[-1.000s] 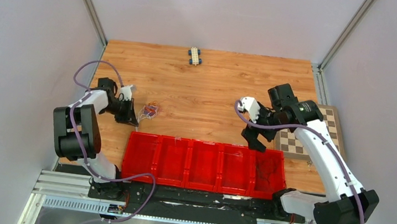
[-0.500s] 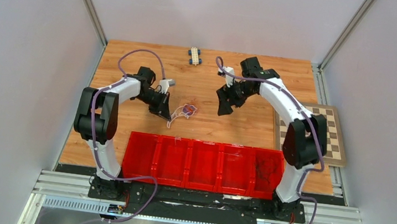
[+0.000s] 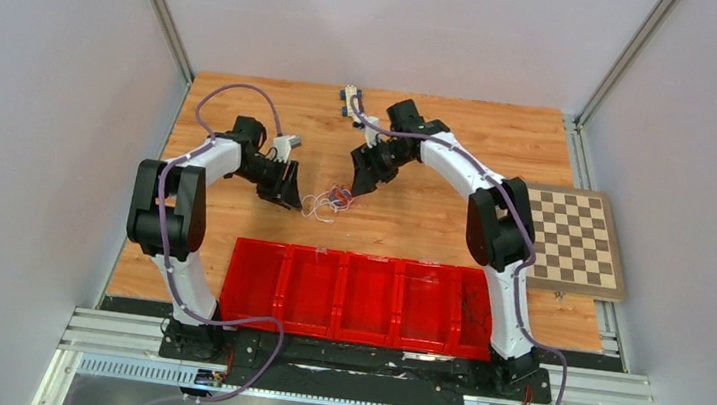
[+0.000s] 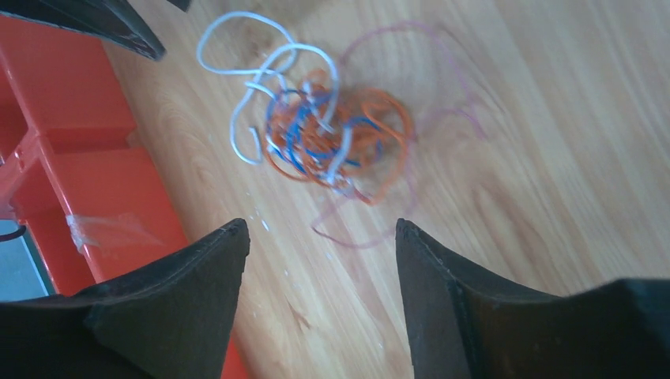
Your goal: Untangle the cables
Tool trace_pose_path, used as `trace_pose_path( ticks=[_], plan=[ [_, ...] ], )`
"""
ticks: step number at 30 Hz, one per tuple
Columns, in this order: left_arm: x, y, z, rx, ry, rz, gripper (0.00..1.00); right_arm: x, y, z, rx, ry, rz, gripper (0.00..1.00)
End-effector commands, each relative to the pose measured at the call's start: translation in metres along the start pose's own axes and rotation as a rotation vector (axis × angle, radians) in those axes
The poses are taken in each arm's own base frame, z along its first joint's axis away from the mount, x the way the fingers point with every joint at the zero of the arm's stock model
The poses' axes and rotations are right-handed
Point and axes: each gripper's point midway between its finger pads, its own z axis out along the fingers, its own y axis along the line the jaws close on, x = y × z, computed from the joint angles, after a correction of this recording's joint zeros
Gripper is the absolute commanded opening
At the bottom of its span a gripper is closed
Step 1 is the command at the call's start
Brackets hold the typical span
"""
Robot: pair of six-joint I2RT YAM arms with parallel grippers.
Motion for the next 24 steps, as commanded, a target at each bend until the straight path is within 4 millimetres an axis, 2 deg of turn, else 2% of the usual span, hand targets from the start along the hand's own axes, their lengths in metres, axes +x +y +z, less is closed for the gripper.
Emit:
trace_pose_path(
  ticks=[1, 4, 5, 8, 12, 16, 20, 22, 24],
  plan=[
    [-0.019, -0.012, -0.008, 0.011, -0.076, 0.030, 0.52, -0.032, 0.020, 0.018, -0.016, -0.066, -0.106, 0.64],
    [-0.033, -0.023, -0.012, 0.051, -0.145, 0.045, 0.52, -0.034, 0.021, 0.033, -0.010, -0.072, -0.116, 0.61],
    [-0.033, -0.027, -0.012, 0.077, -0.157, 0.029, 0.52, -0.033, 0.020, 0.038, -0.010, -0.070, -0.114, 0.61],
    [-0.051, -0.036, -0.013, 0.114, -0.229, 0.031, 0.51, -0.026, 0.016, 0.057, -0.008, -0.054, -0.103, 0.59],
    [-0.063, -0.041, 0.000, 0.143, -0.234, -0.007, 0.51, -0.014, 0.008, 0.070, 0.008, -0.026, -0.081, 0.44],
    [-0.071, -0.048, 0.021, 0.176, -0.220, -0.034, 0.51, -0.011, 0.010, 0.066, 0.005, -0.027, -0.086, 0.24],
    [-0.072, -0.054, 0.043, 0.199, -0.202, -0.053, 0.51, -0.015, 0.026, 0.056, -0.051, -0.051, -0.095, 0.05],
    [-0.073, -0.056, 0.052, 0.217, -0.193, -0.064, 0.52, -0.021, 0.038, 0.049, -0.097, -0.072, -0.105, 0.00],
    [-0.077, -0.058, 0.058, 0.228, -0.189, -0.069, 0.52, -0.027, 0.050, 0.042, -0.141, -0.096, -0.119, 0.00]
  ],
)
